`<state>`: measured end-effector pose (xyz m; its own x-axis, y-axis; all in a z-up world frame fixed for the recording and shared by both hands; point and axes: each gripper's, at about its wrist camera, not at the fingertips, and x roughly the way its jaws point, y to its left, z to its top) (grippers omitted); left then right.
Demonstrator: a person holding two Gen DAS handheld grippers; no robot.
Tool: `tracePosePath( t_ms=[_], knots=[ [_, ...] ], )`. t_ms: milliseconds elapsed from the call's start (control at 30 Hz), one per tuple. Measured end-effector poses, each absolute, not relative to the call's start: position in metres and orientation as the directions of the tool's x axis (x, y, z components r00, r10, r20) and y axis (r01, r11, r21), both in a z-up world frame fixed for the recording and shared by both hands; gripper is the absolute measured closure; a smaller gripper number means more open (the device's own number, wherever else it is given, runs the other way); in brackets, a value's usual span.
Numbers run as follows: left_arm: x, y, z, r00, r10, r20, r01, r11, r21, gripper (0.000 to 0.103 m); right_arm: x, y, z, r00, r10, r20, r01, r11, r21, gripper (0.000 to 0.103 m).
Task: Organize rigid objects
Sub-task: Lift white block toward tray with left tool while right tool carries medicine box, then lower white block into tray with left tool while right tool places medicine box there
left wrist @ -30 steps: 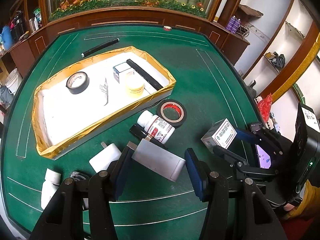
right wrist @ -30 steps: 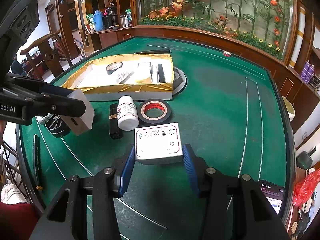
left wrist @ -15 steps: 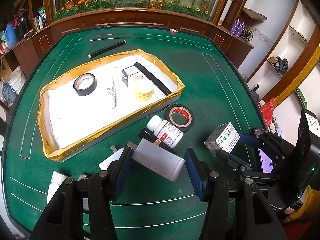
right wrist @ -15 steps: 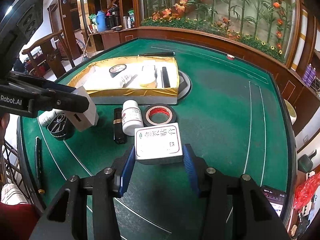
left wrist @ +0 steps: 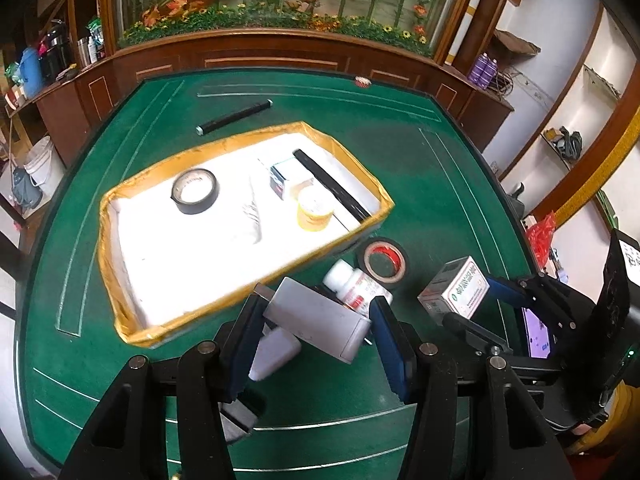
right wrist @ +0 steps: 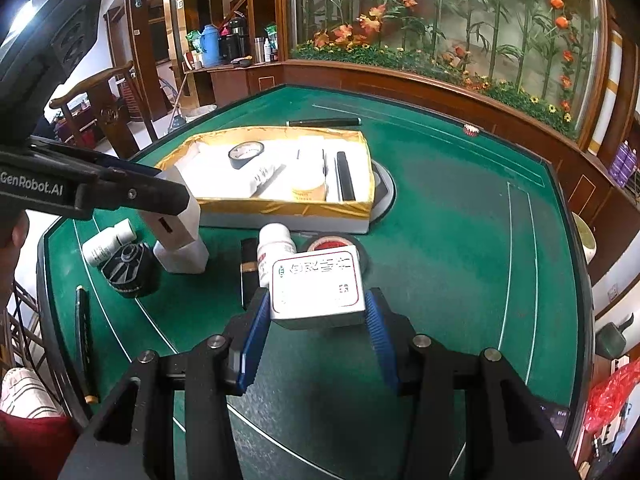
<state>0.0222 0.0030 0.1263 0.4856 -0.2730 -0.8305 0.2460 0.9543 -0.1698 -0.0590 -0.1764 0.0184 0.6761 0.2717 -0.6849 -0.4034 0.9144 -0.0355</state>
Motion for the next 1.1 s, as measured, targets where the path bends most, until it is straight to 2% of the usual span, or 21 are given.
tracePosePath(
  t_ms=[300, 600, 1100],
  knots=[
    [0.044, 0.03, 0.134, 0.525, -0.252, -0.813, 0.214, 0.964, -0.16, 0.046, -0.039, -0.162, 0.039, 0.691, 0.296, -0.66, -0.411, 0.911, -0.022, 0.056],
    [0.067, 0.056, 0.126, 0.524, -0.239, -0.818, 0.176, 0.969, -0.171, 0.046, -0.012, -0.152, 0.058, 0.673, 0.365, -0.643, -0.419, 0.905, 0.076, 0.056],
    [0.104, 0.09, 0.101, 0.486, -0.227, -0.844, 0.11, 0.974, -0.199, 0.046, 0.028, -0.112, 0.055, 0.603, 0.414, -0.682, -0.456, 0.88, 0.132, 0.056]
  ],
)
